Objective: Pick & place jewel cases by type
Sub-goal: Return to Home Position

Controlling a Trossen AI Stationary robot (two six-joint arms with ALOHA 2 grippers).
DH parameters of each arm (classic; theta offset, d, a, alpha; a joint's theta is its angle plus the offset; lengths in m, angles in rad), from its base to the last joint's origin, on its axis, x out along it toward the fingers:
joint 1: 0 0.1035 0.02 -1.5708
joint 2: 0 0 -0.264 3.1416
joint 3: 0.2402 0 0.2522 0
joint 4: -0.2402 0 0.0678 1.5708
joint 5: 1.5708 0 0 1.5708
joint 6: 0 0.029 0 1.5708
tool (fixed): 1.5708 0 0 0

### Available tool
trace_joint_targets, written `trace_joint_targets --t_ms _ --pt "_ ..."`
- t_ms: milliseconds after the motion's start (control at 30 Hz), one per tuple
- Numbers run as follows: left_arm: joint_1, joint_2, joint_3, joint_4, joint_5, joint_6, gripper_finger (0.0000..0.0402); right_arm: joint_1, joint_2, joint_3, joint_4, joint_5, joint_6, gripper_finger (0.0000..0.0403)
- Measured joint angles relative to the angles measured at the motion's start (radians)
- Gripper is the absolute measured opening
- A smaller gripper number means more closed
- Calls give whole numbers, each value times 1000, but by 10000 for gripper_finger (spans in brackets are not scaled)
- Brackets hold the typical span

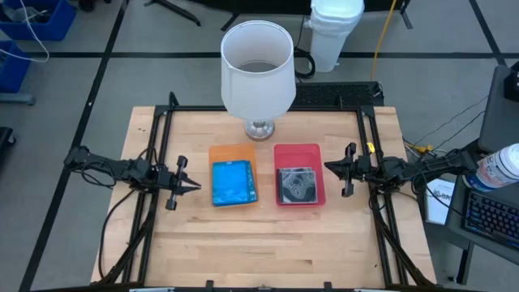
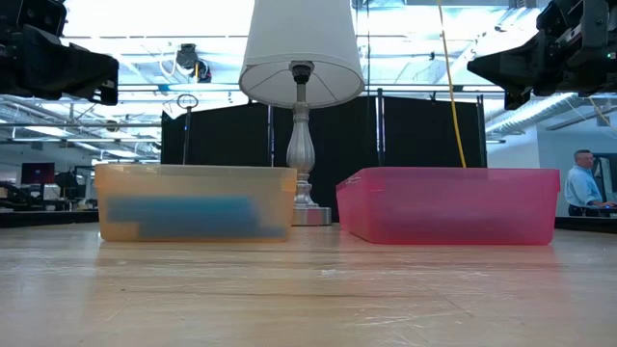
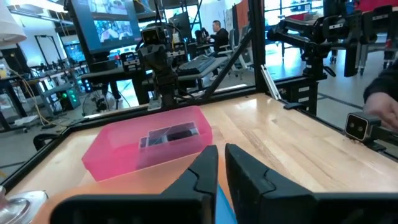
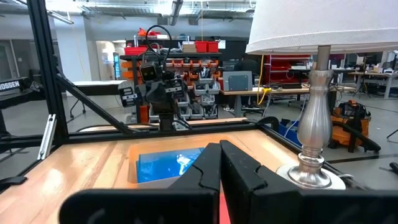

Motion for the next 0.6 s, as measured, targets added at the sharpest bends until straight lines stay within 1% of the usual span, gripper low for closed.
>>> trace_joint_targets --t_ms 200,600 --pt "0 0 0 0 0 -1 56 0 0 0 0 0 0 0" --pt "0 0 1 2 0 -3 53 0 0 0 0 0 0 0"
